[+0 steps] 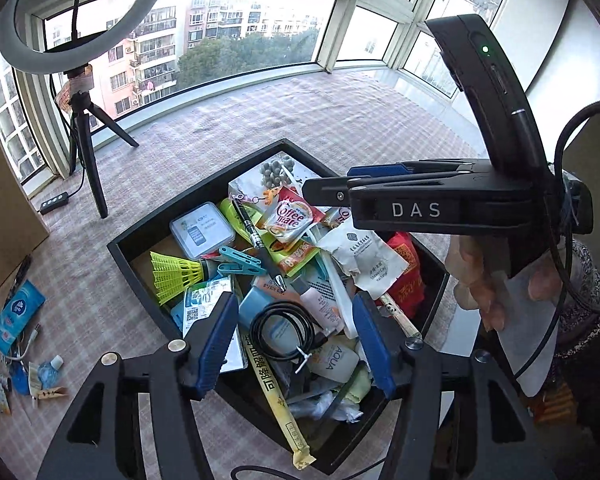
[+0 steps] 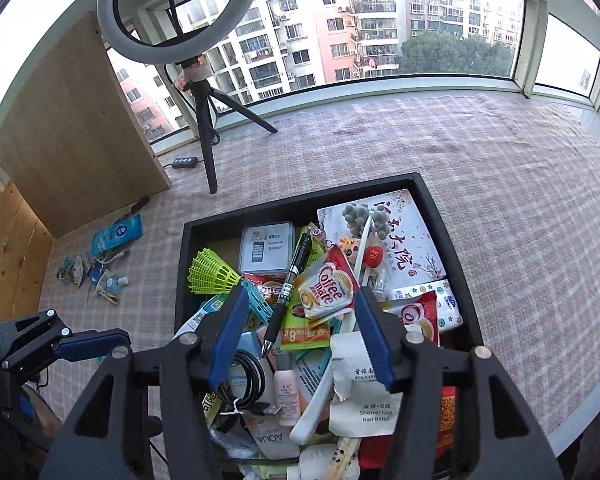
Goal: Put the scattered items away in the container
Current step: 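Carry the cable and snack packet to the tray and release them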
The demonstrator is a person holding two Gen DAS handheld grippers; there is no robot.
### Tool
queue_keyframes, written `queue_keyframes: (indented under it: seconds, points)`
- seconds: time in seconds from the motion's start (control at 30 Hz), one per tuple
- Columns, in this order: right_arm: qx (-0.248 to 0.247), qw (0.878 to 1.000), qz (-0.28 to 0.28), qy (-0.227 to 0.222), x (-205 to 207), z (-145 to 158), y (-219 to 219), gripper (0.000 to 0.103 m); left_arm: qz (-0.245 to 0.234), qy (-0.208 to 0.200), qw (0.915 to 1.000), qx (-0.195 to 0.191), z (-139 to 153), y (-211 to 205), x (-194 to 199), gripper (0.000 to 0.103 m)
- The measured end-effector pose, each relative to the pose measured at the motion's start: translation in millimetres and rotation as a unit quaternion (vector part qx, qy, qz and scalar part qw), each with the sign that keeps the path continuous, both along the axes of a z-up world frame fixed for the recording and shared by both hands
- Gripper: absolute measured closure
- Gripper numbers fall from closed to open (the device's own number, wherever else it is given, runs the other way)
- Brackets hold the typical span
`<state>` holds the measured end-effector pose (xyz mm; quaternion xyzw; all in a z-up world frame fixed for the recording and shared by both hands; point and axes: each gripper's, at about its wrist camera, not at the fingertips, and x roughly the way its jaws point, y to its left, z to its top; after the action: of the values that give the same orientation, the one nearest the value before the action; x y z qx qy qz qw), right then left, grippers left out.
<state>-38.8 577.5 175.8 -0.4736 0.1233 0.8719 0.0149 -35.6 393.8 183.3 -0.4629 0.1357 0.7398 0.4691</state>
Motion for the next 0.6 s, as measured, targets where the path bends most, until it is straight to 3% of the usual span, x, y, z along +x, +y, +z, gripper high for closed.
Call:
queue_keyframes:
  seconds: [0.33,0.47,0.6]
  points:
    - [0.001,1.000,0.007,0.009,-1.2,-5.4,-8.1,0.049,0.037,0.003,0.9990,-0.024,-11.7,-28.0,-3.3,0.051]
    - [0.007,0.999,0.042,0.011,-6.7,-5.7,-27.6,0.049,0.083,0.005,0.9957,-0.042,-19.3,-58.9,-11.2,0.052]
    - [0.015,0.995,0.103,0.006,-16.1,-8.2,-57.7,0.049,0.159,0.001,0.9845,-0.074,-35.7,-109.8,-24.8,0.054]
